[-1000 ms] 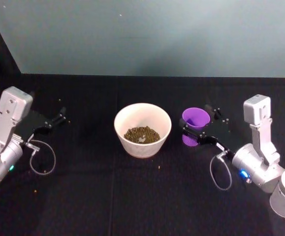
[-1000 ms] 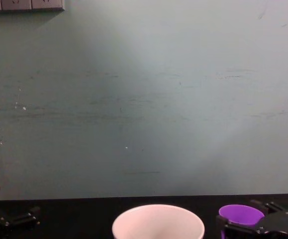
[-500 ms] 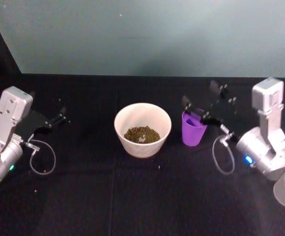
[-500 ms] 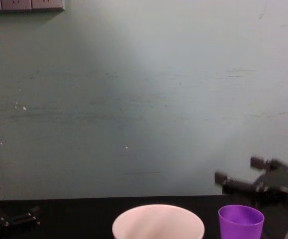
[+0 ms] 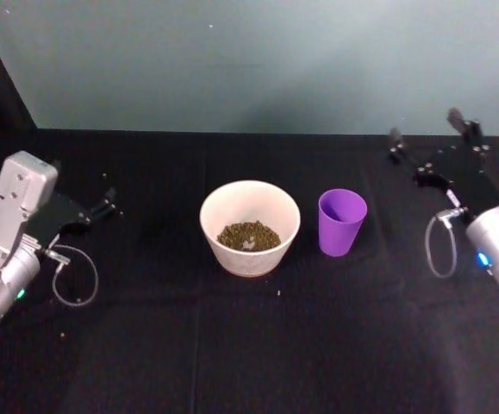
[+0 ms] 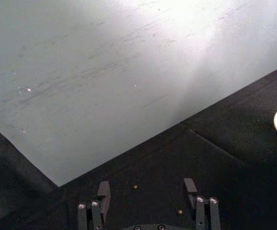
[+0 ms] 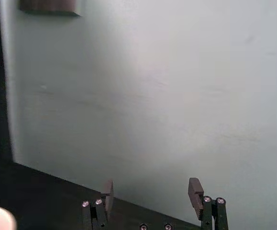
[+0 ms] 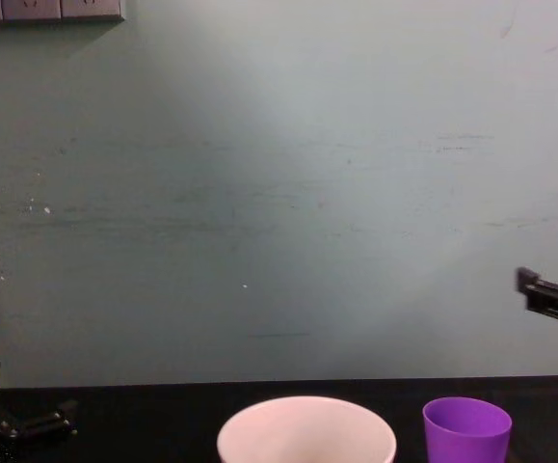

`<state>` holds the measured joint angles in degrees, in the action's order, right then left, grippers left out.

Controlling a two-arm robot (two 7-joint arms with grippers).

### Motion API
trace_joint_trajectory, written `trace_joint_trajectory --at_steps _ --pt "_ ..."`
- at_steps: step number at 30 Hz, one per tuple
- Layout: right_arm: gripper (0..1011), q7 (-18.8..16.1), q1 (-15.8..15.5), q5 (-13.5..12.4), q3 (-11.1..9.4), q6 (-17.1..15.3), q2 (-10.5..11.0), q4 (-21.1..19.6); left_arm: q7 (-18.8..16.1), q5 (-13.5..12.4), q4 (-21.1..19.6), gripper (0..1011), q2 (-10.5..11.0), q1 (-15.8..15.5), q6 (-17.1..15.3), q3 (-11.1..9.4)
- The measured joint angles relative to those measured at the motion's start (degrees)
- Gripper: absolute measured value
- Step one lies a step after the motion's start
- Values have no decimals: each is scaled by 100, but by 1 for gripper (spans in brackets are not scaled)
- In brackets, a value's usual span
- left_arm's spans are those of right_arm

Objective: Pick up the cup and pour the mung beans from the cup into the bowl.

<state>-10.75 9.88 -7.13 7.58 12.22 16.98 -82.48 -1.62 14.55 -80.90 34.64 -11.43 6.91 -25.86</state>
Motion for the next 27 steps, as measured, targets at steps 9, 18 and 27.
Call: trace_joint_trajectory --at_steps 9,18,27 --pt "1003 122 33 83 -209 -10 -146 593 0 0 0 1000 0 0 0 0" --pt "1003 -15 68 188 -219 -133 -266 1071 0 0 0 1000 0 0 0 0" --pt "1003 -39 71 271 -237 -183 -312 1112 0 0 0 1000 0 0 0 0"
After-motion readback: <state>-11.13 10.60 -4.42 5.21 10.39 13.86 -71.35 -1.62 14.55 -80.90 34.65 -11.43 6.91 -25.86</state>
